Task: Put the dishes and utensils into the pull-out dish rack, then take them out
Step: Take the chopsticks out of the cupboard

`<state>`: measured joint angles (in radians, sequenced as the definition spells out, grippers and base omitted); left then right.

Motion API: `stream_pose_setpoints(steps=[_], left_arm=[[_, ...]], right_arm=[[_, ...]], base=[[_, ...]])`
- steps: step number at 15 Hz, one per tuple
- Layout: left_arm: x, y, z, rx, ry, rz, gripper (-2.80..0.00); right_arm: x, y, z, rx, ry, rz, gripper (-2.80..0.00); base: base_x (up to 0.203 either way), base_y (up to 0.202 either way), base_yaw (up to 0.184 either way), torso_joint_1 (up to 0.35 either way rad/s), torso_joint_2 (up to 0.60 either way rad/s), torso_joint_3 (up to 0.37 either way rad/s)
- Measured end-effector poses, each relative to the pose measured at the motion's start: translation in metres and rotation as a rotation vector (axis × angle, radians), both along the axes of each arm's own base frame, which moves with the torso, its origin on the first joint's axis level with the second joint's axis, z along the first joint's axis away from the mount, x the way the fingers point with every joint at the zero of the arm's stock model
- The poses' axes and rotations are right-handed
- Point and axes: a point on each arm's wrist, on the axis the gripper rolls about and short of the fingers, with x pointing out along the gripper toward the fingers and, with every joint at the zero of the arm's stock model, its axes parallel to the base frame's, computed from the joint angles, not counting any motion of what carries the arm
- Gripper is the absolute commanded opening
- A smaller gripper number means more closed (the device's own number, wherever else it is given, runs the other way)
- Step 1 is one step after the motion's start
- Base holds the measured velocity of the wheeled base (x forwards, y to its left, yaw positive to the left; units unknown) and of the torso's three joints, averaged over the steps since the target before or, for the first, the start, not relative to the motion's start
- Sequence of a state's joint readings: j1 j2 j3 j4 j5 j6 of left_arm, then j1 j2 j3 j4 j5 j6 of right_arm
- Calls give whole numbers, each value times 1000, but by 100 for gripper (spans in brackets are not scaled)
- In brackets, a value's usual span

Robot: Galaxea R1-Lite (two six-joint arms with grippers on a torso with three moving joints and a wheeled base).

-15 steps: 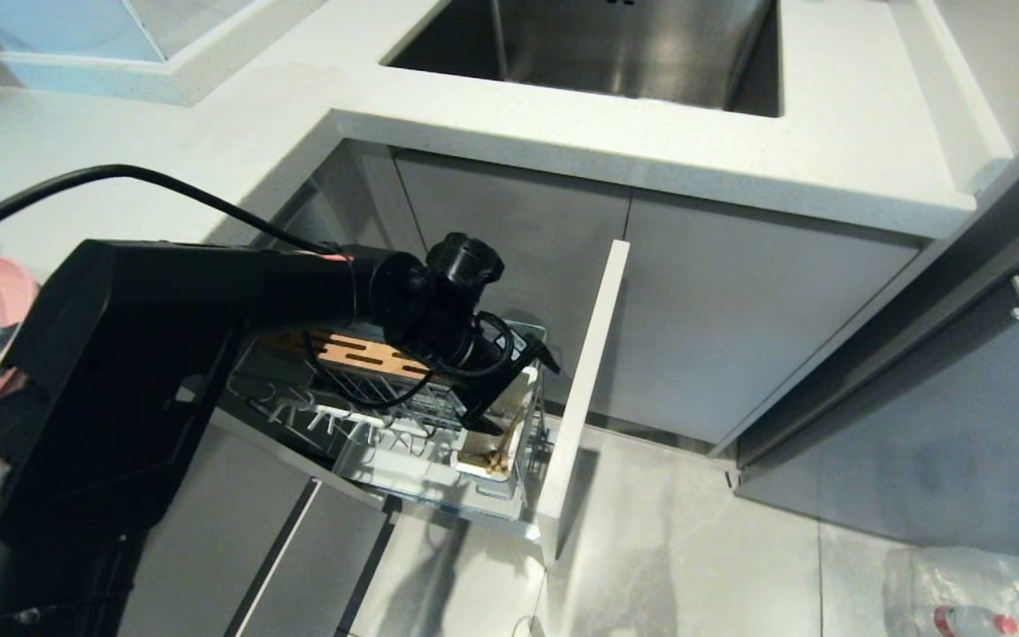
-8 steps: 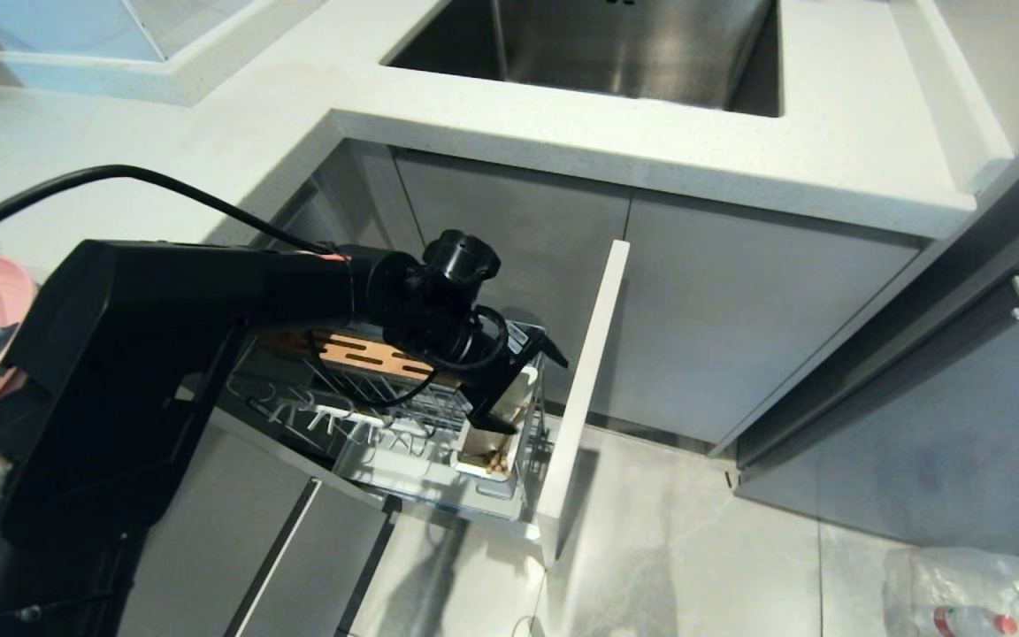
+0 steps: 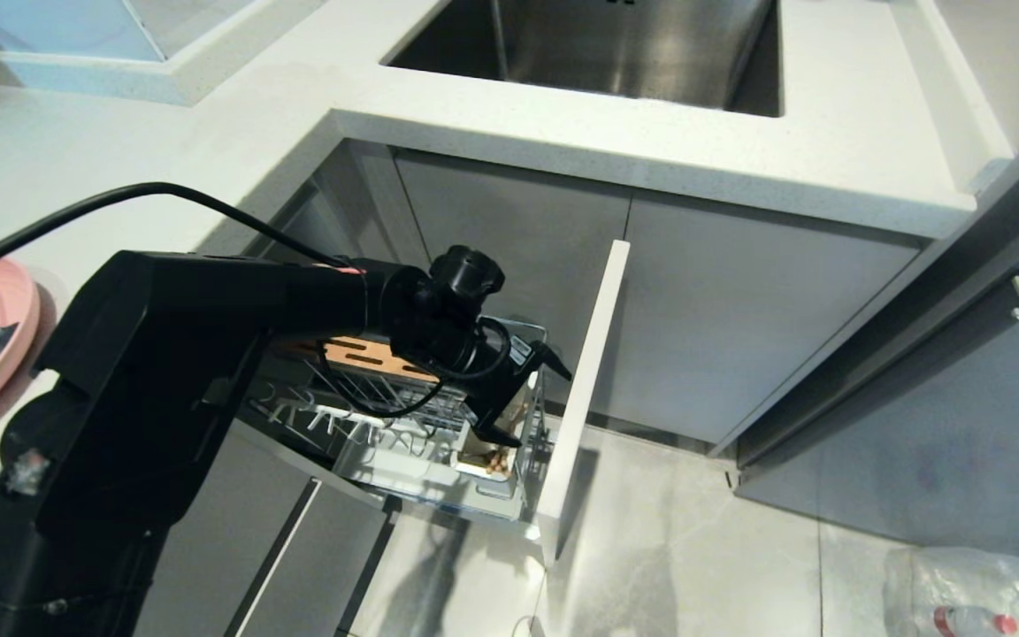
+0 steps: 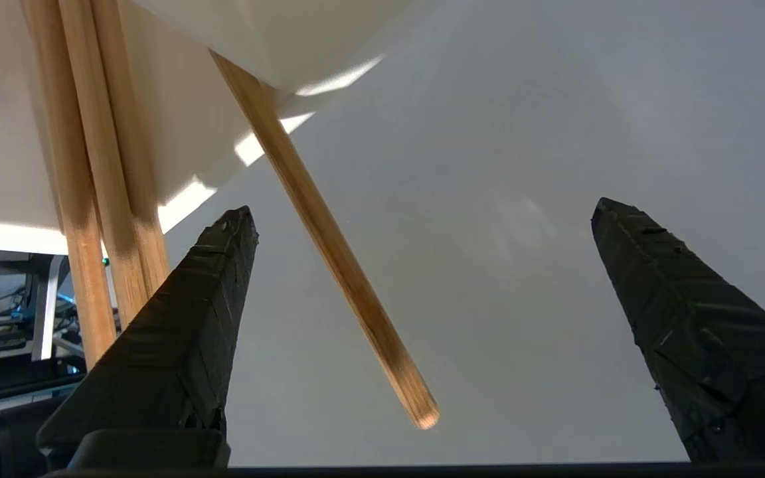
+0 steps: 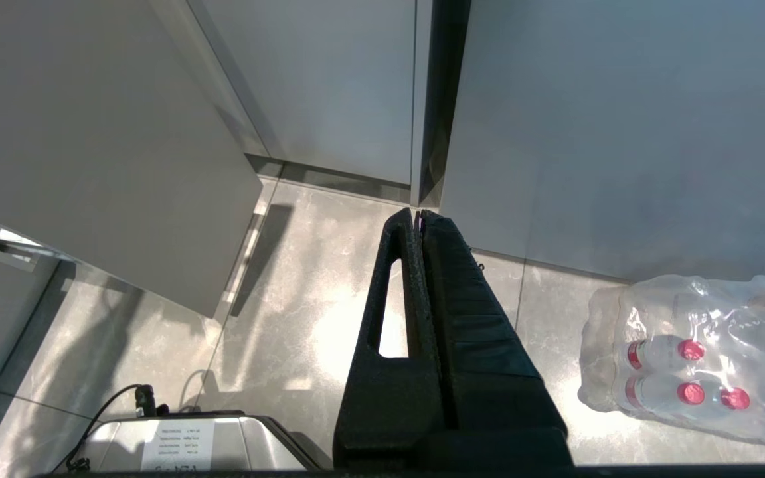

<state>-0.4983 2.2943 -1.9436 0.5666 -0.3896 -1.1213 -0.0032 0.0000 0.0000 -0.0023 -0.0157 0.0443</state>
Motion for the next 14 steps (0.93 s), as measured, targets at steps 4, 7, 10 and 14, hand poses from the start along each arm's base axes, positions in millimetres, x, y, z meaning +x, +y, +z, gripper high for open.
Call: stream_pose_setpoints(steps=[4, 7, 10, 14], left_arm=[[1, -1, -3, -9, 13, -11, 0], [1, -1, -4, -14, 19, -17, 0], [0, -1, -4, -15, 20, -18, -280], [0, -2, -4, -14, 22, -19, -280]], right_arm=[[0, 0, 0, 0, 0, 0, -280], [0, 0, 0, 0, 0, 0, -280], [0, 0, 0, 0, 0, 0, -280], [0, 0, 0, 0, 0, 0, -280]], base=[[0, 0, 0, 0, 0, 0], [0, 0, 0, 0, 0, 0], [0, 0, 0, 0, 0, 0], [0, 0, 0, 0, 0, 0]])
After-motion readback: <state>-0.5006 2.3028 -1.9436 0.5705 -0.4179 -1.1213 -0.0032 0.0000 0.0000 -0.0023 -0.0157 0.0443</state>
